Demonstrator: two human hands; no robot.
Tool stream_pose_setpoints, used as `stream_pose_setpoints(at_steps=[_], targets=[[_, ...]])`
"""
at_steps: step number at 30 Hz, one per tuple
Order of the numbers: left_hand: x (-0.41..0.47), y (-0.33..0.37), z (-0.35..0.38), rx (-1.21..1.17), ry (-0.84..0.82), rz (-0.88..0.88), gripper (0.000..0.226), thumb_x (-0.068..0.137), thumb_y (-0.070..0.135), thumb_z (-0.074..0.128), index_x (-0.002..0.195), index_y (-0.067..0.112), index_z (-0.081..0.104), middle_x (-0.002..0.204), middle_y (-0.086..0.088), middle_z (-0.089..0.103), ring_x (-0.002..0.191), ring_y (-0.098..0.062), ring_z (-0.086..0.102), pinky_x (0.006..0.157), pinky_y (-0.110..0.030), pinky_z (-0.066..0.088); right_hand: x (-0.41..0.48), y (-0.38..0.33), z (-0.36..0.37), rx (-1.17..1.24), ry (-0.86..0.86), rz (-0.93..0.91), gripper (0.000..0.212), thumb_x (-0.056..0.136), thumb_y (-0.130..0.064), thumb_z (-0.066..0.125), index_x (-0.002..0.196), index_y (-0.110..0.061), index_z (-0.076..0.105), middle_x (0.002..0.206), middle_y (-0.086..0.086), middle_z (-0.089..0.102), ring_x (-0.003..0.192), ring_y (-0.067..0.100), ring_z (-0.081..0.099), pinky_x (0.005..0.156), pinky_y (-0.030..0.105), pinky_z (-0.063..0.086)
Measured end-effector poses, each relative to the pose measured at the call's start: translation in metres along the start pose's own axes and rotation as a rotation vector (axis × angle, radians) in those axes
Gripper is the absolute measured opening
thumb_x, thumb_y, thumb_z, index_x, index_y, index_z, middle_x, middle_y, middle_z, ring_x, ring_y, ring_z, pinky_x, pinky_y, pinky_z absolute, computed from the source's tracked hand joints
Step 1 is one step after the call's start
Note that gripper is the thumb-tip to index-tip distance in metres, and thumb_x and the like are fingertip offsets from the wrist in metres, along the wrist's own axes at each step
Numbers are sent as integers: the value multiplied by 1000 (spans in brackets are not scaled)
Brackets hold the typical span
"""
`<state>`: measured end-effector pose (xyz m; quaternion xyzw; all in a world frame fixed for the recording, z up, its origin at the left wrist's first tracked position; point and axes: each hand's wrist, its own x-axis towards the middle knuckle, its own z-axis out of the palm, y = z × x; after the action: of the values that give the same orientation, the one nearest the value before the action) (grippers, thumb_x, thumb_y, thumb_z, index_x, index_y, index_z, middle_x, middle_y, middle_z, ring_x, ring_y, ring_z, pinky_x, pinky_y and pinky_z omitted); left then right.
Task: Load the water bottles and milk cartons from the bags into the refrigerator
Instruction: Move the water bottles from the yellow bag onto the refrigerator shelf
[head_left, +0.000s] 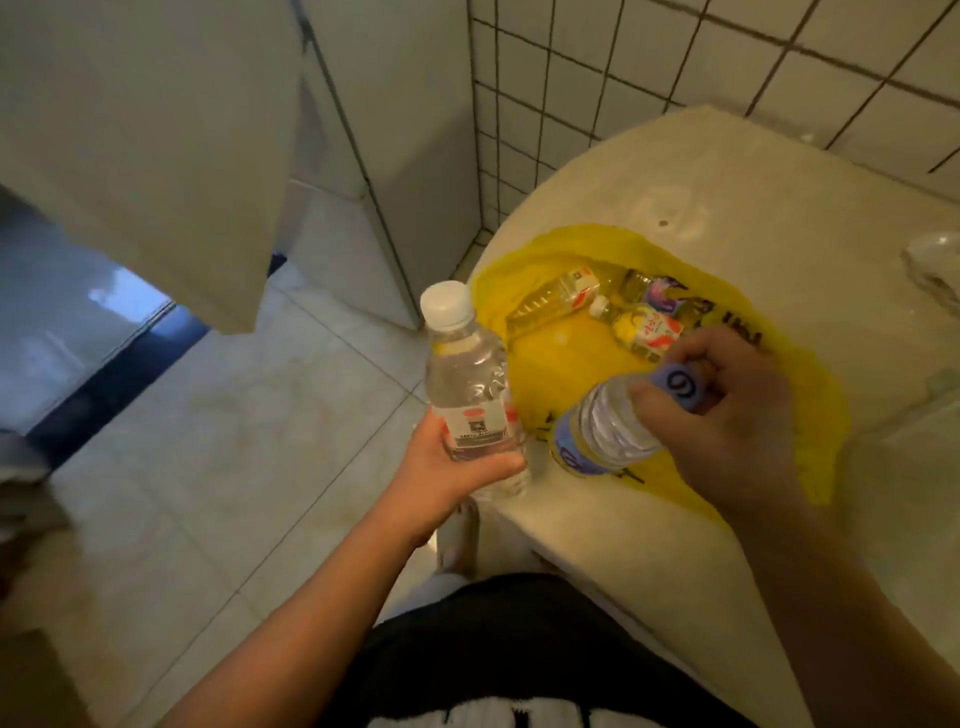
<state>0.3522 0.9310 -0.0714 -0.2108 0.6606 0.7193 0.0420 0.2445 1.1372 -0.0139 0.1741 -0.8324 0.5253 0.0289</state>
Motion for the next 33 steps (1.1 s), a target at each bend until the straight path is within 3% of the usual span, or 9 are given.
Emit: stream_pose_setpoints(at_steps=[4,8,11,14,17,20,25,30,33], targets=[[-33,-9,-34,44,144,-13,55,65,17,84,115,7,64,103,-7,74,99,-22,71,81,-27,56,-10,-21,38,58,-185,-85,30,70,-38,66,72,-14,50,58,-1,46,46,6,38,45,11,27],[-63,-20,-73,92,258,-18,43,74,4,81,113,11,63,99,0,74,95,-15,71,78,-24,56,-21,-49,83,114,-357,-141,27,70,-32,68,72,-12,50,57,-13,50,44,2,42,45,5,28],[-85,-25,-111,134,321,24,58,67,25,85,117,11,59,100,1,72,94,-14,70,78,-25,57,-35,-75,122,120,-452,-171,24,69,-24,73,74,-17,50,59,-21,54,47,1,51,44,4,32],[-111,-32,-155,127,352,56,67,62,38,82,119,14,57,103,2,71,96,-14,70,81,-28,58,-52,-103,170,125,-537,-222,25,69,-23,75,74,-19,51,62,-18,56,50,3,54,45,5,34],[-141,-42,-210,111,400,78,70,63,36,84,123,18,54,106,10,69,99,-9,68,80,-21,55,-74,-132,227,148,-596,-254,27,71,-22,78,74,-19,52,62,-12,55,50,6,54,46,9,36],[-175,-57,-279,123,461,84,66,69,20,87,125,19,53,108,6,70,101,-11,68,83,-27,56,-100,-168,292,149,-634,-249,29,72,-12,80,73,-17,52,64,-5,55,50,7,52,45,13,39],[-236,-76,-378,99,636,95,71,58,41,84,122,28,54,109,8,70,101,-11,69,86,-31,58,-134,-230,393,154,-709,-269,29,72,-16,80,71,-17,51,60,-13,52,49,3,47,46,10,34],[-273,-84,-443,42,786,99,77,56,39,85,125,25,54,111,6,70,100,-12,69,85,-30,58,-145,-283,461,197,-762,-306,27,73,-20,79,73,-16,52,63,-7,52,50,4,45,47,13,36],[-274,-87,-473,-8,846,86,73,59,34,87,124,19,56,109,0,71,99,-17,70,87,-39,59,-141,-305,497,193,-787,-306,25,72,-25,76,73,-21,51,60,-8,51,52,4,48,48,14,40]])
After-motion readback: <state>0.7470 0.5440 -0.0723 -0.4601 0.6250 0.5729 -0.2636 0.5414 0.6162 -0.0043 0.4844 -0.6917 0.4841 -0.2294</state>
